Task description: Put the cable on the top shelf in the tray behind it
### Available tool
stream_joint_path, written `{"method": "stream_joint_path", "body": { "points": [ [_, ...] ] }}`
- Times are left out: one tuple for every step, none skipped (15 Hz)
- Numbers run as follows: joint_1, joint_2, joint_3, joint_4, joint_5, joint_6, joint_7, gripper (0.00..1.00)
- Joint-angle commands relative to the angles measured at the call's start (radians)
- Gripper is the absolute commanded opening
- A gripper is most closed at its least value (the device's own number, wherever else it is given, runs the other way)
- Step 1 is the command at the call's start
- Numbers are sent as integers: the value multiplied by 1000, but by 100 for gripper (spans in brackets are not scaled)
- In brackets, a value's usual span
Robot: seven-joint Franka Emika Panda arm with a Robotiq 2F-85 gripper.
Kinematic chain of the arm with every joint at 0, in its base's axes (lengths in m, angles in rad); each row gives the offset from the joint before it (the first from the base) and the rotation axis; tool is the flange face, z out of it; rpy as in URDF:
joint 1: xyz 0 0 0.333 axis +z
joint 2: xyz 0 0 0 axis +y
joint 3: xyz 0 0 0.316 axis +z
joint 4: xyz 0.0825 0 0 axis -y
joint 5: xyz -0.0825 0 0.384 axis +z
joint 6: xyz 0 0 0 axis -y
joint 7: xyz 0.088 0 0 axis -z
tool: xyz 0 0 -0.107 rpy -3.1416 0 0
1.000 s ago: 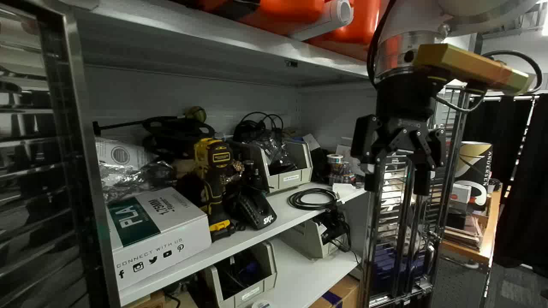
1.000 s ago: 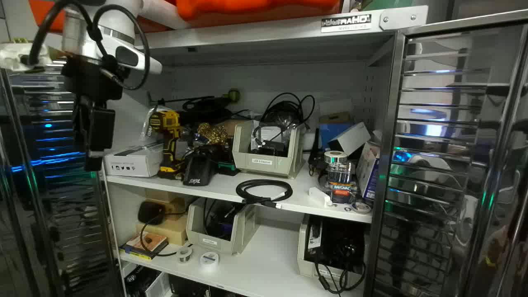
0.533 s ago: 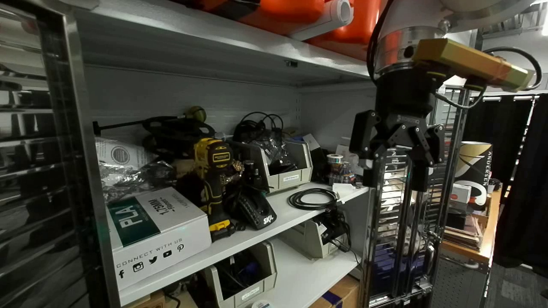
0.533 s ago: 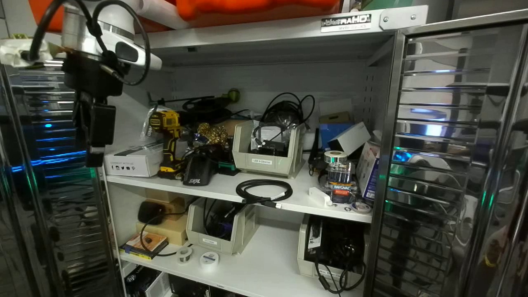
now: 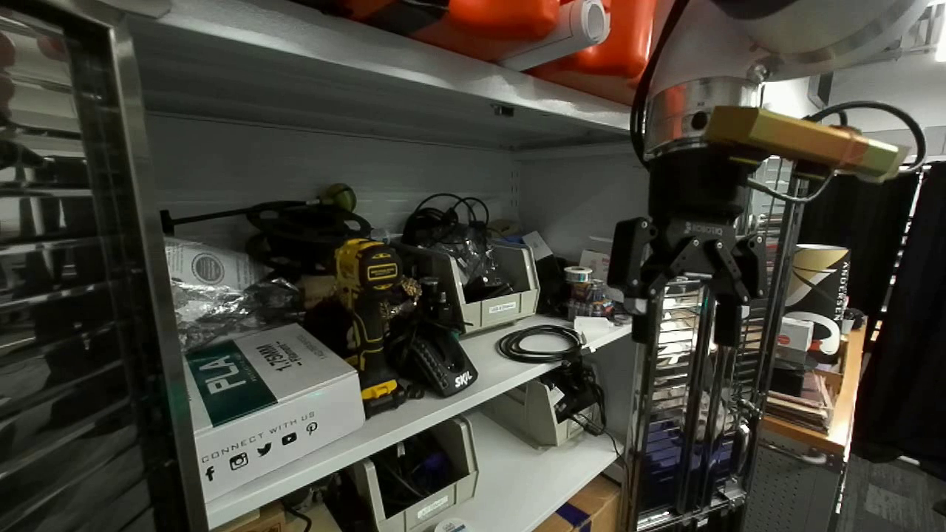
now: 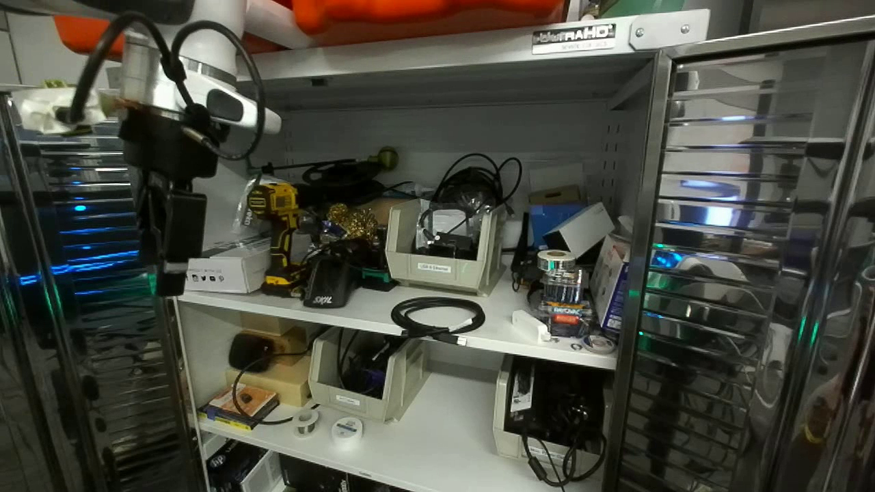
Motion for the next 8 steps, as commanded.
{"method": "stream_joint_path", "body": {
  "points": [
    [-28,79,-7,-6,-44,29,-15,100],
    [-34,103,-13,-6,-55,32,-18,100],
    [-42,128,-18,-4,-69,41,-17,100],
    [-49,150,-22,-1,-89,53,-13,100],
    [-58,172,-27,1,-107,82,-5,100],
    [-66,189,-33,-1,-120,126,4,100],
    [-74,205,-39,-7,-140,178,16,100],
    [-81,222,-45,-8,-163,224,21,100]
  ]
}}
